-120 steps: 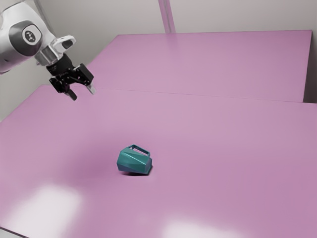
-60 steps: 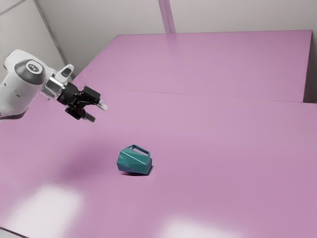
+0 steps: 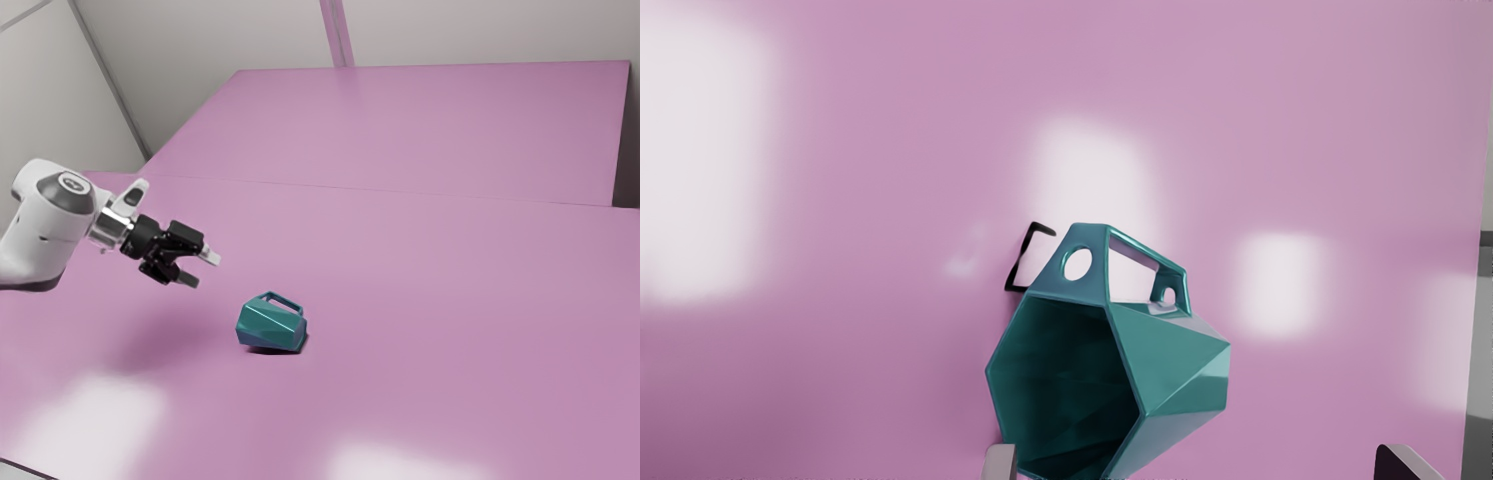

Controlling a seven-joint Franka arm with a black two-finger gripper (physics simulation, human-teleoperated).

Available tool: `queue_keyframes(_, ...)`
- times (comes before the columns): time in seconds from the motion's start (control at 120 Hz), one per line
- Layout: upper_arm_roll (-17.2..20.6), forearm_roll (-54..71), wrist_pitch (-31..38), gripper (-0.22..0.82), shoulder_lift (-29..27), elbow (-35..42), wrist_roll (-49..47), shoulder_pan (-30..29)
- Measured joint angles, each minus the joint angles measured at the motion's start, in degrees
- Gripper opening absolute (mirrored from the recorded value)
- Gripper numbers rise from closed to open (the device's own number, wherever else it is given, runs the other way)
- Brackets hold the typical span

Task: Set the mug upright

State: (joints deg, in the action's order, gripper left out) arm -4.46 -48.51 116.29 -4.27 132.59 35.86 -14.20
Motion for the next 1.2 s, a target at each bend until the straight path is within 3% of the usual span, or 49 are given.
queue_keyframes(1.2, 0.2, -7.0, 0.9, 0.58, 7.1, 2.7, 8.3, 5.5)
